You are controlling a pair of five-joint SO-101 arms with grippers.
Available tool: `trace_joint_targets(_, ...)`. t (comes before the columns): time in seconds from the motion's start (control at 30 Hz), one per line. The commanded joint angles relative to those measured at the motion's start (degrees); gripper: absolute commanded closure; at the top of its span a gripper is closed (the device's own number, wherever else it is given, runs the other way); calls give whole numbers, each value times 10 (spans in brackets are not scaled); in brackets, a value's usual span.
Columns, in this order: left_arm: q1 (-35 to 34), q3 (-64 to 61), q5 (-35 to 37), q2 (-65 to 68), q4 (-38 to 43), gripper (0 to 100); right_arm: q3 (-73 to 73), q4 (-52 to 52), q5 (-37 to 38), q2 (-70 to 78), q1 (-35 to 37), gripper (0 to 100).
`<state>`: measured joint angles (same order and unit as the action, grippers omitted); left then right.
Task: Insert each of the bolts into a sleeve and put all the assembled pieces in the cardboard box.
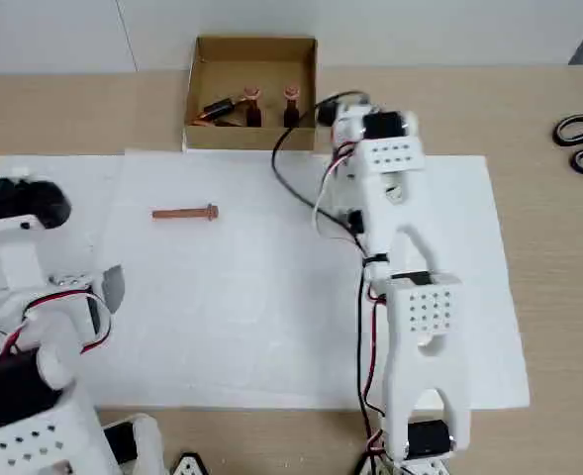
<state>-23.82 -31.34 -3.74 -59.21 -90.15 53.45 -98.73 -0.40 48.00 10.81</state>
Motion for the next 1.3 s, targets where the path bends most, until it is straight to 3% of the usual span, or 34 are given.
trace_joint_targets(0.0,37,58,-22,53,-4,735,-11,-9,-4,-95,-7,995)
trace_joint_targets(0.17,65,142,-60,237,-1,735,-78,-7,14,-139,-4,995)
trace_joint_targets(0.37,151,274,-228,470,3,735,-98,-7,25,-155,-7,995)
trace_joint_targets(0.53,172,363,-322,635,63,735,-98,-7,25,-155,-7,995)
trace_joint_targets(0.83,173,521,-357,862,113,735,-98,-7,25,-153,-7,995)
trace_joint_targets(1.27,213,719,-357,1044,61,735,-98,-4,25,-151,-4,995)
